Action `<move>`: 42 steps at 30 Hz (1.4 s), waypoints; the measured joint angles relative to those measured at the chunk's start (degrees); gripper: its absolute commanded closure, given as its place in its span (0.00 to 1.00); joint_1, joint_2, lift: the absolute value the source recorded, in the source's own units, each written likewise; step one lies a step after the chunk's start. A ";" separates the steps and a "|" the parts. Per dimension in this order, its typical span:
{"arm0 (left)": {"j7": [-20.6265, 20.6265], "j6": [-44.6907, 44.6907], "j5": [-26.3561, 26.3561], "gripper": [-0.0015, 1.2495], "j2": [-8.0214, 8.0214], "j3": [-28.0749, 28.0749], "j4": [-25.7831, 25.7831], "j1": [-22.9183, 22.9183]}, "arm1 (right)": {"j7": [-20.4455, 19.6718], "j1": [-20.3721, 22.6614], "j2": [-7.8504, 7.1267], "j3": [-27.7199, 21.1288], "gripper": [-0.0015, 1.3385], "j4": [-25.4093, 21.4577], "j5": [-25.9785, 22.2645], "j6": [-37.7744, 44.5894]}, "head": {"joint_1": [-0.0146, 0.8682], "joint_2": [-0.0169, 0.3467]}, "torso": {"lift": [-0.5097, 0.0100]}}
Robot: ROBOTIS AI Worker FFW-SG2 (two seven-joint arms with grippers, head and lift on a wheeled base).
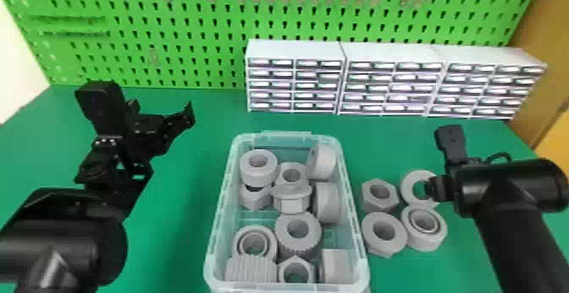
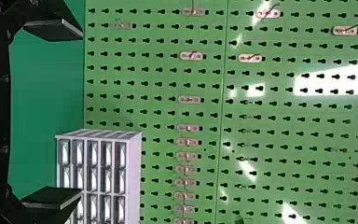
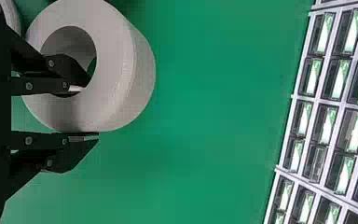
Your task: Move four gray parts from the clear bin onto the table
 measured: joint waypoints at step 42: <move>-0.01 0.00 0.07 0.09 0.00 0.25 -0.04 0.09 | 0.05 0.92 -1.42 7.83 0.48 -10.70 4.62 -0.02 | 0.79 0.12 | 0.89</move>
